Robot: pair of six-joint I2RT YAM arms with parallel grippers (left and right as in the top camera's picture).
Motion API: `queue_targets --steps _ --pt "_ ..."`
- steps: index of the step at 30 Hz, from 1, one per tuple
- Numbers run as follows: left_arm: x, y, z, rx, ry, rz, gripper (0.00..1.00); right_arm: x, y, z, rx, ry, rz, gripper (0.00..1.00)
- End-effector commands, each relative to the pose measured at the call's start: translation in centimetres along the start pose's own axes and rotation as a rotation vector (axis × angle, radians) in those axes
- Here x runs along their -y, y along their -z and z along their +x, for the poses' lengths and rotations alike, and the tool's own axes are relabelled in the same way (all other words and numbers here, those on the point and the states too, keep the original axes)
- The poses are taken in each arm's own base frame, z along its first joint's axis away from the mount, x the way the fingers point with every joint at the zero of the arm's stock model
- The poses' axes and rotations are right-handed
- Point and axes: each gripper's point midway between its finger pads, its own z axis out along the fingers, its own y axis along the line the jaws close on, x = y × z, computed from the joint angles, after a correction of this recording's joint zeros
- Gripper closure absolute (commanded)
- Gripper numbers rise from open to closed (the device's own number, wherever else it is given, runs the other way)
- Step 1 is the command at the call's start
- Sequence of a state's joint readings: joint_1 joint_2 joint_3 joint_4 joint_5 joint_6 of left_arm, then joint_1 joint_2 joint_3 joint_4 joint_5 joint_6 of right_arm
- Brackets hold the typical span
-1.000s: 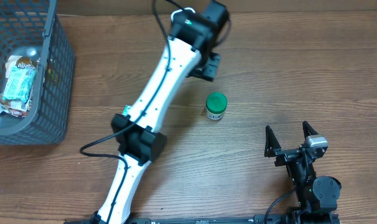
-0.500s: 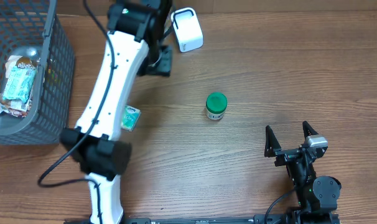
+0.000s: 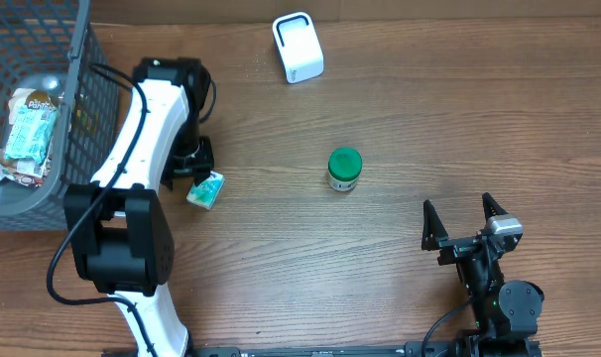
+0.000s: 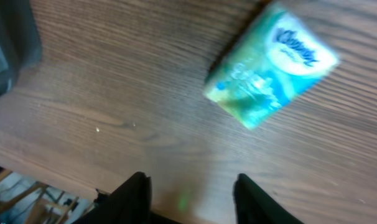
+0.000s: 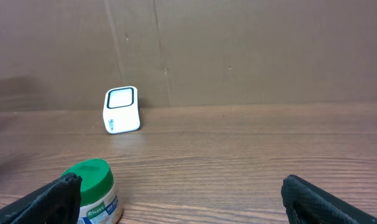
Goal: Scan the item barcode
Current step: 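Lower the left gripper onto the Kleenex tissue pack and grasp it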
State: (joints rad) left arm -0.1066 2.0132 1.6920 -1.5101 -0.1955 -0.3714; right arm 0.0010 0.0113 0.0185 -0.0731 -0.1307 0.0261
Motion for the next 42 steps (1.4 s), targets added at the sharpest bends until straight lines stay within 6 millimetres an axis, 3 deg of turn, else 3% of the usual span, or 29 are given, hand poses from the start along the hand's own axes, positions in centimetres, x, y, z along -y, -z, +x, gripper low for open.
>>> queue_targets --steps 1,2,4,8,13,18,21,23,30,33,42 --pt "-1.6 -1.4 0.2 0.027 0.013 -0.100 0.65 -0.1 0.0 0.3 -0.002 0.001 -0.006 0.00" --pt "-1.9 -2.0 0.1 0.033 0.013 -0.126 0.72 -0.1 0.0 0.3 -0.002 0.001 -0.006 0.00" --pt "-2.4 -3.0 -0.3 0.057 0.031 -0.171 0.76 -0.1 0.0 0.3 -0.002 0.001 -0.006 0.00" --pt "-2.0 -5.3 -1.7 0.122 0.068 -0.165 0.95 -0.1 0.0 0.3 -0.002 0.001 -0.006 0.00" --pt "-1.1 -7.6 -2.8 0.175 0.097 -0.122 0.96 -0.1 0.0 0.3 -0.002 0.001 -0.007 0.00" --pt "3.2 -7.7 -1.9 0.109 0.001 0.116 0.96 -0.1 0.0 0.3 -0.002 0.001 -0.007 0.00" --pt "7.1 -6.7 -0.6 0.055 -0.149 0.352 0.96 -0.1 0.0 0.3 -0.002 0.001 -0.007 0.00" --pt "8.7 -5.9 0.1 0.035 -0.212 0.452 0.93 -0.1 0.0 0.3 -0.002 0.001 -0.007 0.00" --pt "6.6 -4.1 -0.3 0.014 -0.136 0.376 0.89 -0.1 0.0 0.3 -0.002 0.001 -0.006 0.00" --pt "6.6 -3.0 -0.9 0.027 -0.085 0.381 0.81 -0.1 0.0 0.3 -0.002 0.001 -0.006 0.00" --pt "6.3 -3.8 -0.2 -0.029 0.070 0.363 0.73 -0.1 0.0 0.3 -0.002 0.001 -0.007 0.00"
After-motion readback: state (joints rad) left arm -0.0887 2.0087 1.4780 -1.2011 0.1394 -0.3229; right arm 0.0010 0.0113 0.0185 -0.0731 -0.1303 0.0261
